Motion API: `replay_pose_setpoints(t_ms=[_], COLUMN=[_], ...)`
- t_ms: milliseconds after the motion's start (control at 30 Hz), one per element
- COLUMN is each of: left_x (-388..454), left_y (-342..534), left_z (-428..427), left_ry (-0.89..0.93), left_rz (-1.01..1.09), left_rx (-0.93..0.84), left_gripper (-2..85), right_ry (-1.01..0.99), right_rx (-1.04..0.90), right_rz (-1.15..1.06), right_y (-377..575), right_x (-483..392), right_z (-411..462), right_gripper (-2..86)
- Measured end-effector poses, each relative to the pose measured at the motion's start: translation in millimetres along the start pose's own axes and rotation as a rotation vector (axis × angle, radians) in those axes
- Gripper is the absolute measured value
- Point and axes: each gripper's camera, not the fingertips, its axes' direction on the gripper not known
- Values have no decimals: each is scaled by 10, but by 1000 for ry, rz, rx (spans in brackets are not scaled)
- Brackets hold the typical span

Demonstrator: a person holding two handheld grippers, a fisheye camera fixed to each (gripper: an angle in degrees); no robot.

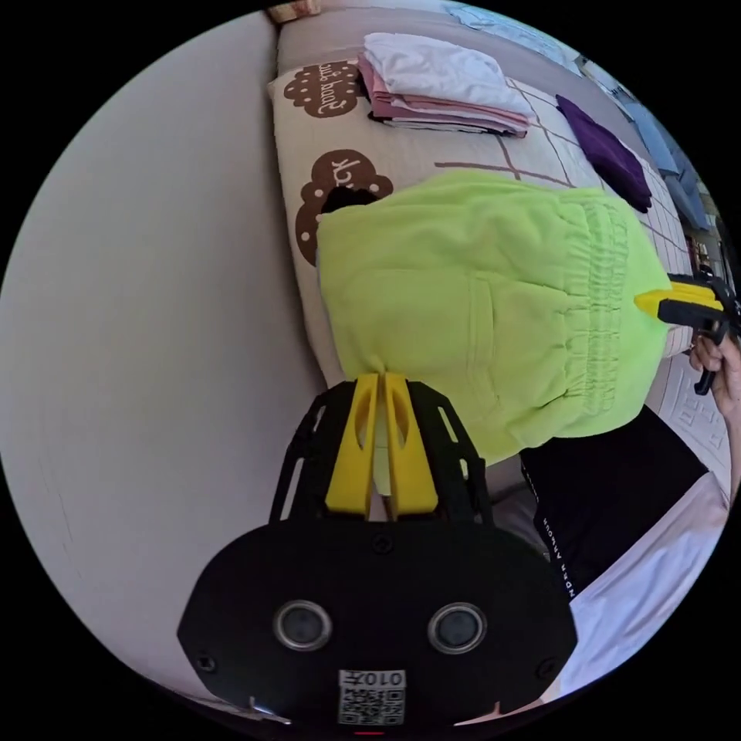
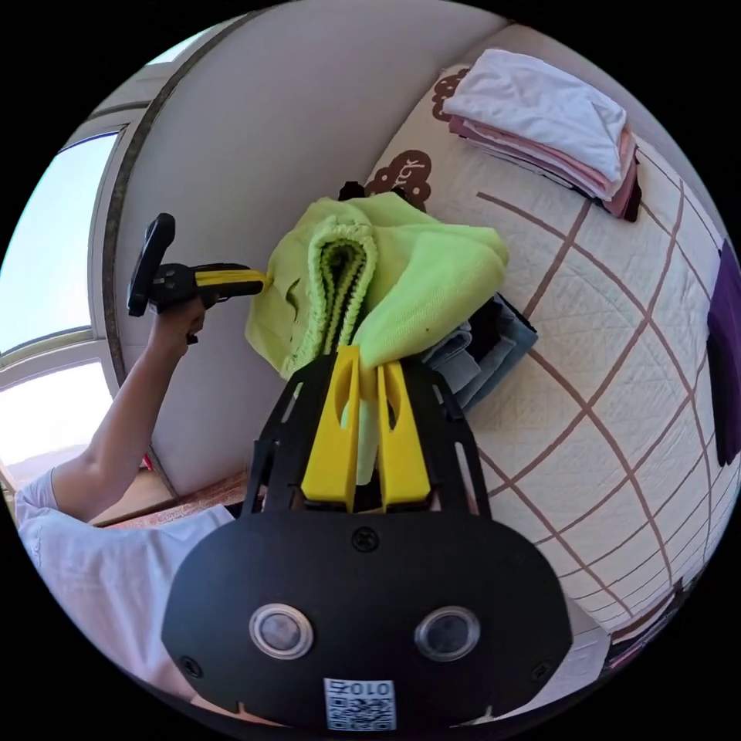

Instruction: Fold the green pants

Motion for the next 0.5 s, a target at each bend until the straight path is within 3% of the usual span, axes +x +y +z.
replay_pose_setpoints(t_ms=[133, 200, 333, 500], left_x=[98, 117, 143, 348], left_y=[166, 142, 167, 588], left_z=[-263, -133, 335, 136], left_ry=[-90, -55, -132, -378], left_rz=[2, 34, -33, -174], left_rx=[121, 64, 6, 161], left_gripper=[1, 1, 7, 11], right_ry=[58, 61, 124, 208], right_rx=[91, 22, 10, 77], right_rz=[-116, 24, 80, 31], right_y=[161, 210, 356, 780], right_x=[-293, -100, 70, -85], right_z=[-104, 111, 290, 71], right_gripper=[51, 50, 43, 27])
